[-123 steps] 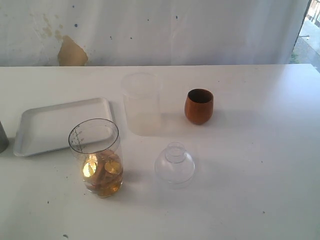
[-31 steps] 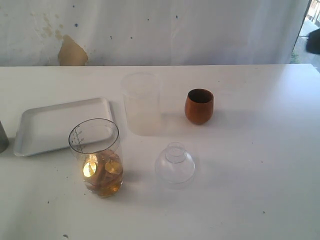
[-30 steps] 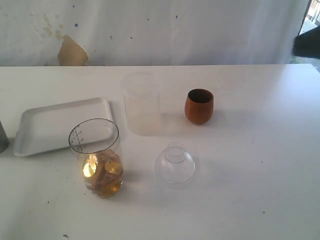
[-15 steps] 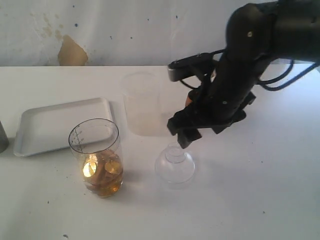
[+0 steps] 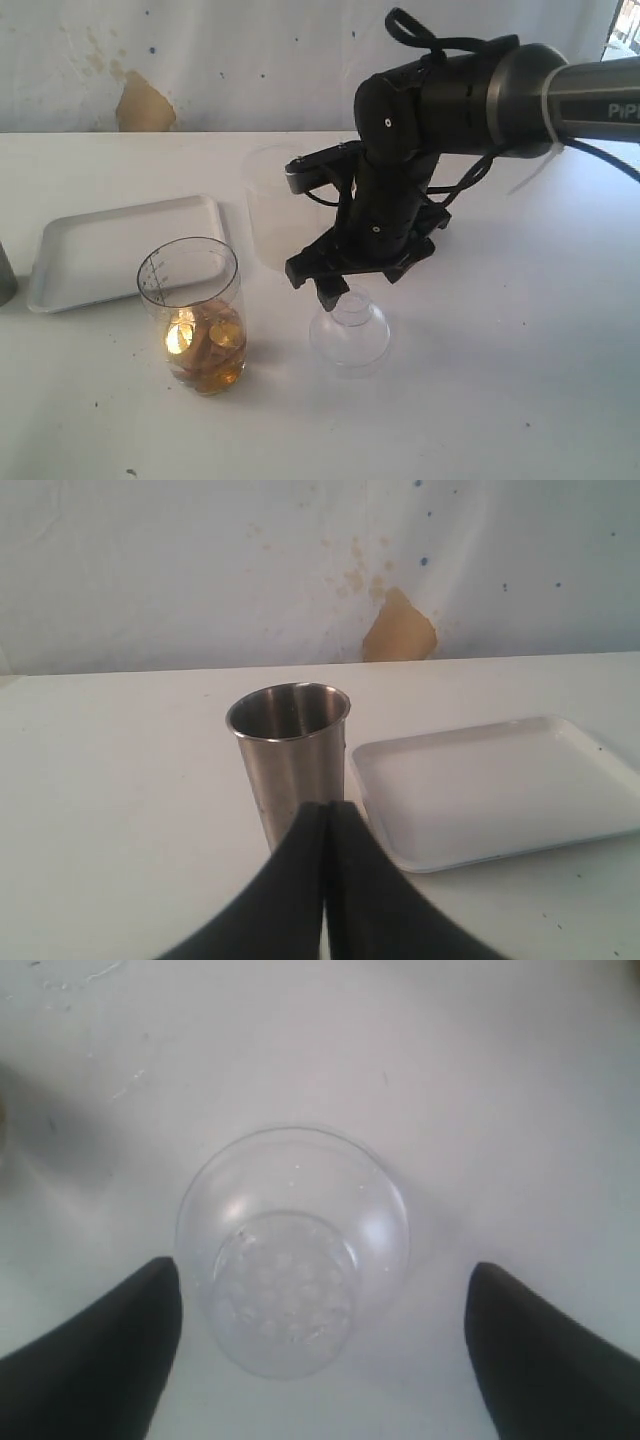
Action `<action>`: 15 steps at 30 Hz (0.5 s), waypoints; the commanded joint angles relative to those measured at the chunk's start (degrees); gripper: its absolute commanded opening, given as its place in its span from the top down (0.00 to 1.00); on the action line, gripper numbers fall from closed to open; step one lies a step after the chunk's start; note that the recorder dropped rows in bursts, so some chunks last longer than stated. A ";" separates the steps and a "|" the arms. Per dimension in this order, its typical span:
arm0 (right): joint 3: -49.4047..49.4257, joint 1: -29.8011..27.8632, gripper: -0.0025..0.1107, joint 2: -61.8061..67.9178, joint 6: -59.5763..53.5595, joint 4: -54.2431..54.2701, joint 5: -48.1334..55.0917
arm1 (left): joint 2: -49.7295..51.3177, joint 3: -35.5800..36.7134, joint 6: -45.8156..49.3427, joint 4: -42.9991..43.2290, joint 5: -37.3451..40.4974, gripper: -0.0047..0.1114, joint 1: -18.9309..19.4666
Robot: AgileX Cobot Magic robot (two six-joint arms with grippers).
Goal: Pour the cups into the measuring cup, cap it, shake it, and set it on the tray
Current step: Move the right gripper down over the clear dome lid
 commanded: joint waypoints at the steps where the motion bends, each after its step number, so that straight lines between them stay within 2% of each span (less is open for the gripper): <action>1: -0.41 0.00 0.36 0.65 0.35 -0.72 -1.06 | -0.25 0.27 0.14 0.53 -0.67 0.96 -0.26; 5: -0.28 0.00 0.41 0.79 0.35 -0.61 -1.91 | -0.25 0.27 0.14 0.53 -0.67 0.96 -0.26; 15: -0.13 0.00 0.41 2.17 0.35 -0.61 -1.89 | -0.25 0.27 0.14 0.53 -0.67 0.96 -0.26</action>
